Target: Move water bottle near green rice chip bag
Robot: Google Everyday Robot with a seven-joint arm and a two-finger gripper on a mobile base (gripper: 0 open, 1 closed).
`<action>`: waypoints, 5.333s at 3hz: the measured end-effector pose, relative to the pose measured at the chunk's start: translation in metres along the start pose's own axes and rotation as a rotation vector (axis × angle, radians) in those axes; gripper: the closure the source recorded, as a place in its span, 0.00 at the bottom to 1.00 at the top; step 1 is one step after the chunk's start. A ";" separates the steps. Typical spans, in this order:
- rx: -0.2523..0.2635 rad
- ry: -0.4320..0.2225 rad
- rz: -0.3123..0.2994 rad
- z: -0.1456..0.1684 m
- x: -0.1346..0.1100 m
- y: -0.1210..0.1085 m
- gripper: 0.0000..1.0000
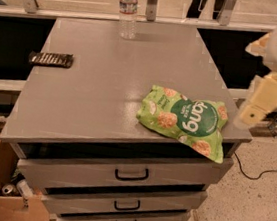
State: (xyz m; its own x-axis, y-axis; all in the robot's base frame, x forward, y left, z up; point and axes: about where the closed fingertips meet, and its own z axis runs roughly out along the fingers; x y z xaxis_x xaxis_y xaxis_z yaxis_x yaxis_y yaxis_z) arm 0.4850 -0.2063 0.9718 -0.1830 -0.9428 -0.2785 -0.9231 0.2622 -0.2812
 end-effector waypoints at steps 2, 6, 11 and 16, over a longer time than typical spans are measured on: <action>0.070 -0.189 0.036 0.058 -0.057 -0.099 0.00; 0.067 -0.441 0.093 0.096 -0.135 -0.137 0.00; 0.202 -0.767 0.477 0.210 -0.280 -0.233 0.00; 0.318 -0.800 0.597 0.249 -0.324 -0.327 0.17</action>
Offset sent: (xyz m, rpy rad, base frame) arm 0.1941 0.0643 -0.0100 0.2938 -0.1733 -0.0140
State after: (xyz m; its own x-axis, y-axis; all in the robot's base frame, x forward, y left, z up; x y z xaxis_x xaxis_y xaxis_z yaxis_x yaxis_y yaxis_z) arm 0.9306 0.0651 0.9253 -0.1959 -0.2616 -0.9451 -0.6037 0.7917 -0.0940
